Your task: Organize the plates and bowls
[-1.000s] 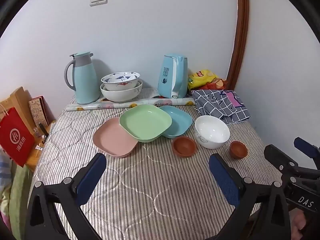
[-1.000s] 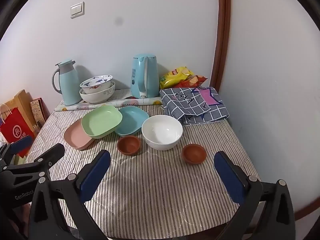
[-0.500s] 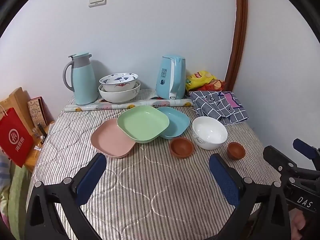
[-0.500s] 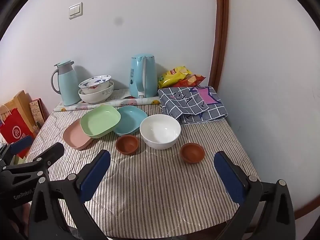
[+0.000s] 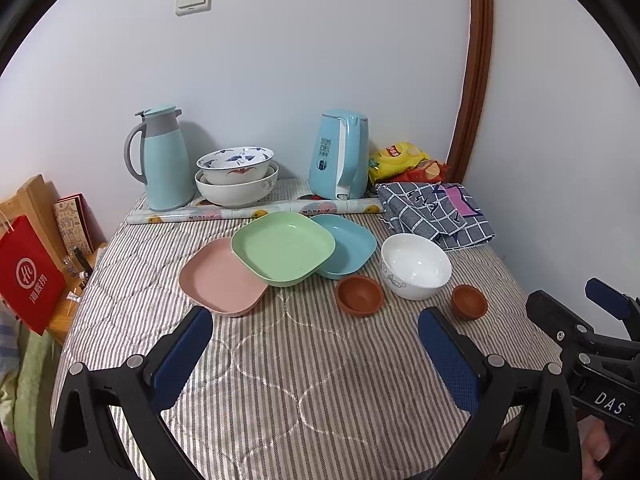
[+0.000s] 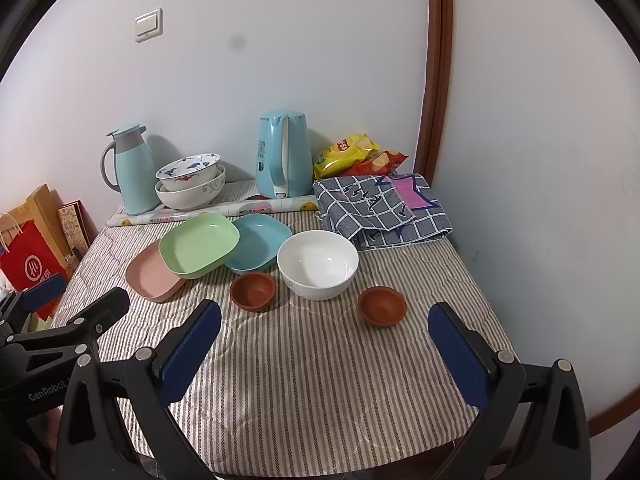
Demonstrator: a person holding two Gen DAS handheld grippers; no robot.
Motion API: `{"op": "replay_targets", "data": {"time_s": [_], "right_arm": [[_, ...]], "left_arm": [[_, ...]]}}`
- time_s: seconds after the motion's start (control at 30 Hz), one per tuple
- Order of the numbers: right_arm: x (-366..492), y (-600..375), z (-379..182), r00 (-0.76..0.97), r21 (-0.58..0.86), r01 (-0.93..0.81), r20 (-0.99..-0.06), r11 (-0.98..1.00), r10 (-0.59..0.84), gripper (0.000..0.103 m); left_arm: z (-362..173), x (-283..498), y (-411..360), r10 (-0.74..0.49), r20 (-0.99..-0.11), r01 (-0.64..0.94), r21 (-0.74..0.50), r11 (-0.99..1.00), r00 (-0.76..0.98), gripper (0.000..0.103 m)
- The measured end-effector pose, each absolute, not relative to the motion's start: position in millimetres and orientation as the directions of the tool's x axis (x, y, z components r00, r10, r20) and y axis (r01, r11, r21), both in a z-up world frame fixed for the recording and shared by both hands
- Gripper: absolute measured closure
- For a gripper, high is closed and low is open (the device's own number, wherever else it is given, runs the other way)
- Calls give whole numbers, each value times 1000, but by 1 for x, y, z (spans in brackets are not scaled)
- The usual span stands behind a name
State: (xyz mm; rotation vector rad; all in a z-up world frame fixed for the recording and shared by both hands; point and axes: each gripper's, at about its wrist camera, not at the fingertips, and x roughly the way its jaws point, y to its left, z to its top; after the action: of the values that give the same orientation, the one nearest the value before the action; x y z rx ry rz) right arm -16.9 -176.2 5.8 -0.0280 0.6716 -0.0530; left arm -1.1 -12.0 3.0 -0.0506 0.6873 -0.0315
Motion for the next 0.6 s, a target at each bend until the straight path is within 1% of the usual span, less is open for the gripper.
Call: {"op": "replay_targets", "data": {"time_s": [0.6], "right_arm": [[-18, -178, 5, 781, -43, 49, -621, 998, -65, 1]], "left_arm": [[1, -2, -10, -54, -629, 13, -69, 998, 775, 0]]}}
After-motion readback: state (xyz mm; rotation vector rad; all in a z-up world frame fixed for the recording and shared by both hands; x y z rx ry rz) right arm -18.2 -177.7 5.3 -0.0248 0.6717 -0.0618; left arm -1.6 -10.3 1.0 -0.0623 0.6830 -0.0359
